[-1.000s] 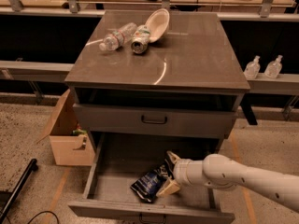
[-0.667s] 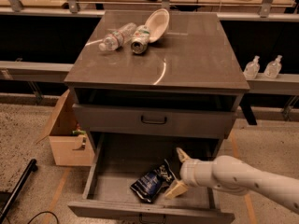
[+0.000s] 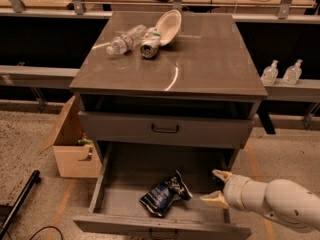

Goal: Place blue chip bag into middle drawer

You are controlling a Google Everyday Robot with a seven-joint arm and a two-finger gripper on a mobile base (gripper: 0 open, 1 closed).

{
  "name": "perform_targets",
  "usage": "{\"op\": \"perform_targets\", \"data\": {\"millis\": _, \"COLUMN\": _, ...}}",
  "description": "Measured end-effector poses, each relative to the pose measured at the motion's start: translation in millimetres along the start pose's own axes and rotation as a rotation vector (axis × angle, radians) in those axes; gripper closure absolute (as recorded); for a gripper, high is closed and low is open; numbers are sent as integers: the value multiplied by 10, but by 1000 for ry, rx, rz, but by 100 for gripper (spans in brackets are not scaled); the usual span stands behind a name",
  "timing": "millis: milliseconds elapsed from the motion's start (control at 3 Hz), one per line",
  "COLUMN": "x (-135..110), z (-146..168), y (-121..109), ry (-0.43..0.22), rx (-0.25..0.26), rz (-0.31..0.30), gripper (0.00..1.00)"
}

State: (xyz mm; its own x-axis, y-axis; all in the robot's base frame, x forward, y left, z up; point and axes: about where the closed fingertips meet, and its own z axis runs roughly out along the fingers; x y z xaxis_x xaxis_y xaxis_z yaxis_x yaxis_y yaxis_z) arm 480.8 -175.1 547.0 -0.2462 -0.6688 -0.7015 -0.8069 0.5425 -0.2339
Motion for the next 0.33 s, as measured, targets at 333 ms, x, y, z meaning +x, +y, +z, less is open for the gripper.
{"op": "perform_targets", "data": {"millis": 333, "x": -56, "z": -40, "y": -38, "ry": 1, "rx": 9, "rz": -13, "gripper": 36}}
